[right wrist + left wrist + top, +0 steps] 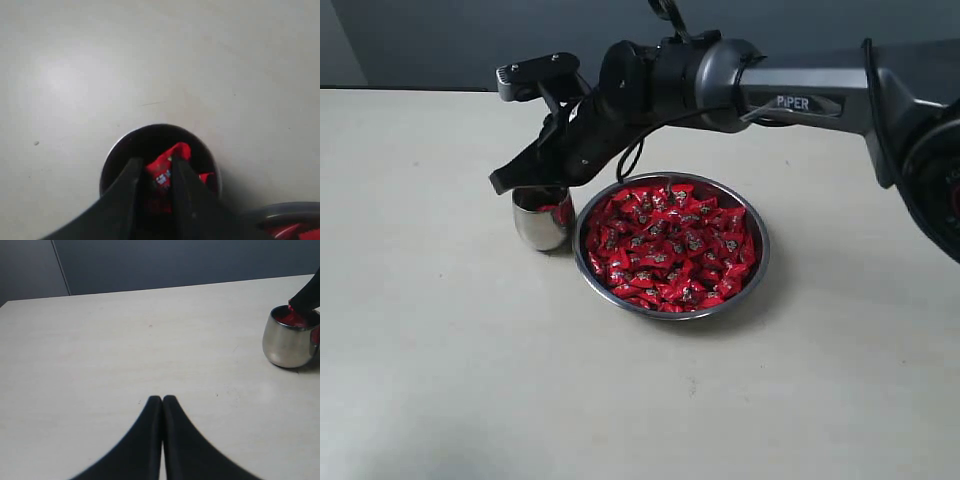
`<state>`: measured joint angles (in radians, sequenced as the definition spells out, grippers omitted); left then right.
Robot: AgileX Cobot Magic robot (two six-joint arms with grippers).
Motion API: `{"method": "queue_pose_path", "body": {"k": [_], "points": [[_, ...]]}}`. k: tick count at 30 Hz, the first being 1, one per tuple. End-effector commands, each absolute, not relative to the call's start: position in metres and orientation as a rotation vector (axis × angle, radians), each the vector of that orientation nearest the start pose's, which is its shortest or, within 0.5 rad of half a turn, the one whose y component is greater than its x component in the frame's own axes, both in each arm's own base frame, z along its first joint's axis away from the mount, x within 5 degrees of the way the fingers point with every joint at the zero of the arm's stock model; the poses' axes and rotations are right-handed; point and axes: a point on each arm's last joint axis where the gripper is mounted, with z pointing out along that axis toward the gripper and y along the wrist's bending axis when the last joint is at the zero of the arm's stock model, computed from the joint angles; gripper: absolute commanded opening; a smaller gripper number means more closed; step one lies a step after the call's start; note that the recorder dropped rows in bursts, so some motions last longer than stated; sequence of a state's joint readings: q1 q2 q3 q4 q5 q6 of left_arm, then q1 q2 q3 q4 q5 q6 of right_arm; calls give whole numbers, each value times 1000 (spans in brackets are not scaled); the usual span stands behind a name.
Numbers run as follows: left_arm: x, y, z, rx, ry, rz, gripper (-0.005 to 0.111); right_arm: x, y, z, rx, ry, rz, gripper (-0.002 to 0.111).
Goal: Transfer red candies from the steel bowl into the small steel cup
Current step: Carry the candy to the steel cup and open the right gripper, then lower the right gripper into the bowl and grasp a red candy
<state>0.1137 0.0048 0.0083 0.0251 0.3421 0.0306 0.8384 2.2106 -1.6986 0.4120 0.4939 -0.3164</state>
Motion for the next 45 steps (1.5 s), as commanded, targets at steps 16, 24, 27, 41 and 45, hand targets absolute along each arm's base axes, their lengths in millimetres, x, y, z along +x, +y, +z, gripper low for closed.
{"method": "queue_pose_path", "body": {"k": [16, 24, 27, 41, 45], "points": [[53, 7, 183, -55, 1822, 124, 0, 318, 379, 180, -1084, 2294, 597, 34], [53, 7, 183, -55, 1822, 124, 0, 304, 346, 239, -1216, 2343, 338, 34], [53, 7, 183, -55, 1822, 124, 0, 299, 326, 239, -1176, 2383, 191, 34], [53, 7, 183, -55, 1822, 124, 0, 319, 264, 195, -967, 2497, 134, 34], [53, 7, 183, -55, 1822, 124, 0, 322, 264, 185, -956, 2513, 131, 34]]}}
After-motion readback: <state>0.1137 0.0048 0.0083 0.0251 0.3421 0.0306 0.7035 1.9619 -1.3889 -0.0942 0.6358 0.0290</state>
